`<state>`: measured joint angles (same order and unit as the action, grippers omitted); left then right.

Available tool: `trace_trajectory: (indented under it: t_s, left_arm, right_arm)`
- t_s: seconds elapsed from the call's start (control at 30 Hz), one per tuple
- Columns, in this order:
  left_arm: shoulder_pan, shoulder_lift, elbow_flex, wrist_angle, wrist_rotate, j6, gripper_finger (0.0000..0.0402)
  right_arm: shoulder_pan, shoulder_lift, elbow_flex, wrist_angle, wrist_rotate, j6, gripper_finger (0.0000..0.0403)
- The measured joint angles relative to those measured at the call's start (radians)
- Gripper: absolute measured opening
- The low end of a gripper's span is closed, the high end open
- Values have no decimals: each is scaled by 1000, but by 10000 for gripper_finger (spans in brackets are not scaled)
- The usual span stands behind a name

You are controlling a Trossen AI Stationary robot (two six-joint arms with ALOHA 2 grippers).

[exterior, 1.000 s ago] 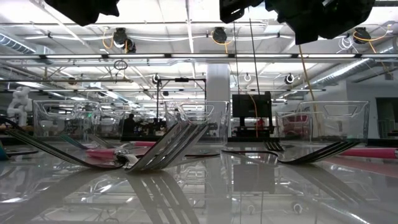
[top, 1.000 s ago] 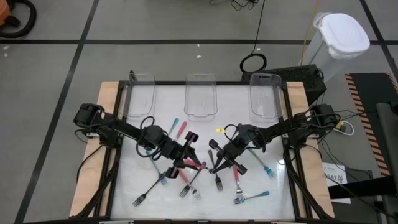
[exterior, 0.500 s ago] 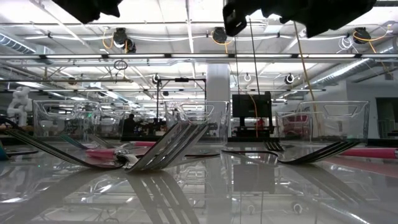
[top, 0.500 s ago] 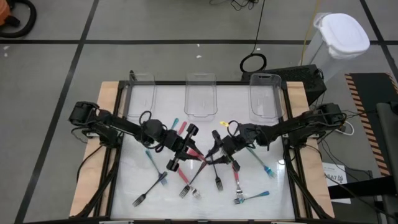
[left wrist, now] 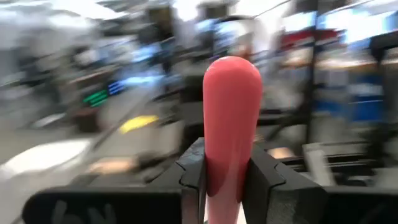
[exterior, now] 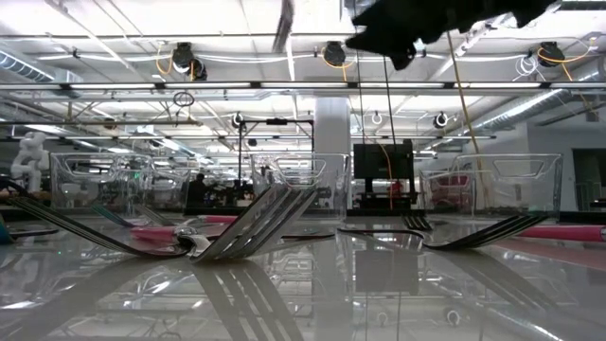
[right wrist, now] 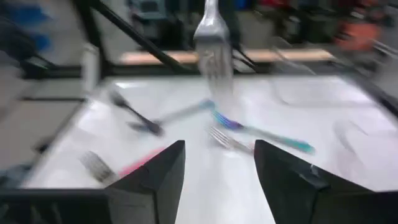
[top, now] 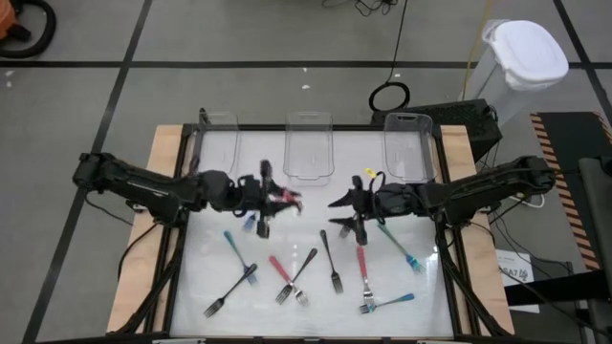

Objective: Sort silverware by color (type)
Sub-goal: Put the pink fork into the left transparent bin

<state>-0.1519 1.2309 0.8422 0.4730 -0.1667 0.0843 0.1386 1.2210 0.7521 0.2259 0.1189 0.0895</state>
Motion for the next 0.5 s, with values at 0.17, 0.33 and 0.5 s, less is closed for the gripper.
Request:
trace_trajectory:
  t_s: [0.17,0.33,0.5]
  left_arm:
    - [3,-79,0,-190,-356,-46,61]
    - [21,-126,0,-320,-673,-81,61]
    - [62,-165,0,-400,-893,-112,61]
  right_arm:
    - [0,-19,0,-84,95,0,190]
    - [0,-19,0,-88,94,3,190]
    - [0,-19,0,-88,94,0,190]
